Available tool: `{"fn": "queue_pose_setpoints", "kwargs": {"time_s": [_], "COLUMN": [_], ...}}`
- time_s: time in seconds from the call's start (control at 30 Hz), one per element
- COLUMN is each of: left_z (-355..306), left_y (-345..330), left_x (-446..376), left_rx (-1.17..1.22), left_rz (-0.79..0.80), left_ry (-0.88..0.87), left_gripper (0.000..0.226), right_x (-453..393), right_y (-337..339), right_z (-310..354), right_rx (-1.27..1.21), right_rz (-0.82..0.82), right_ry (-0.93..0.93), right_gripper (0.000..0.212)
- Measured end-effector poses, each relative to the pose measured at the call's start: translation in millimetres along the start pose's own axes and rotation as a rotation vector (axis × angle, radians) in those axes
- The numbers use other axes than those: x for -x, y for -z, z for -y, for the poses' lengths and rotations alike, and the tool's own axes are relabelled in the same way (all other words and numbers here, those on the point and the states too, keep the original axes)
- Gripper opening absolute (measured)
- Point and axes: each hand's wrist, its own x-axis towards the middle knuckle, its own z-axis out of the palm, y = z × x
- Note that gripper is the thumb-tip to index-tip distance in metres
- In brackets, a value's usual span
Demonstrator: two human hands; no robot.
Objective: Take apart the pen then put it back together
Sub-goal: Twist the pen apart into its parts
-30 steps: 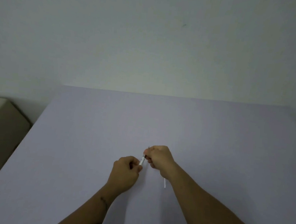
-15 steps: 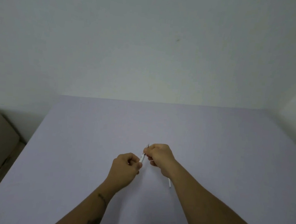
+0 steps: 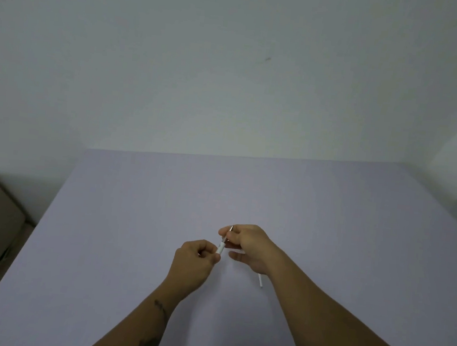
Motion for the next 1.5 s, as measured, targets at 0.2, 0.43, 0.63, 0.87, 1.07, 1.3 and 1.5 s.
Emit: {"fn": "queue_pose_setpoints", "kwargs": {"time_s": [0.2,0.43,0.63,0.87,1.07,1.3,1.5], "left_z": [-5.8,-3.2,-5.8,-3.8,-3.6,0.6,2.1], "left_y": [0.3,-1.5,-2.9,-1.5,-1.8,0.6,2.8], "left_x": [-5.5,-6.1,-7.3,-7.0,-5.8,-6.0,-4.8], "left_rx": [-0.018,-0.01,-0.027,-0.042,-0.038,-0.042,-0.043], "left_rz": [-0.016,-0.009,-0.011,-0.02,-0.014,-0.014,-0.014], "left_ry": [-0.008,0.012,0.002,-0.009,-0.009,0.003,0.002], "left_gripper": [0.01,0.011,0.011,0.011,0.011,0.012,0.012], "right_x": [-4.2,-4.8,-7.2,-5.2,-8.1,-4.0,-6.9], "right_y": [-1.1,0.7,-0.1,0.4,-4.3,-2.5,-5.9], "right_z": [-1.1,2.0,-1.2,-1.0,-3.1,-3.7,-9.2], "right_rx": [0.014,0.034,0.024,0.006,0.041,-0.013,-0.001], "right_rz": [-0.063,-0.007,-0.064,0.02,-0.056,0.007,-0.043], "right_ry": [0.017,-0.002,0.022,-0.011,0.007,-0.007,-0.007], "right_gripper": [0.012,0.014,0.013,0.014,0.014,0.018,0.015]}}
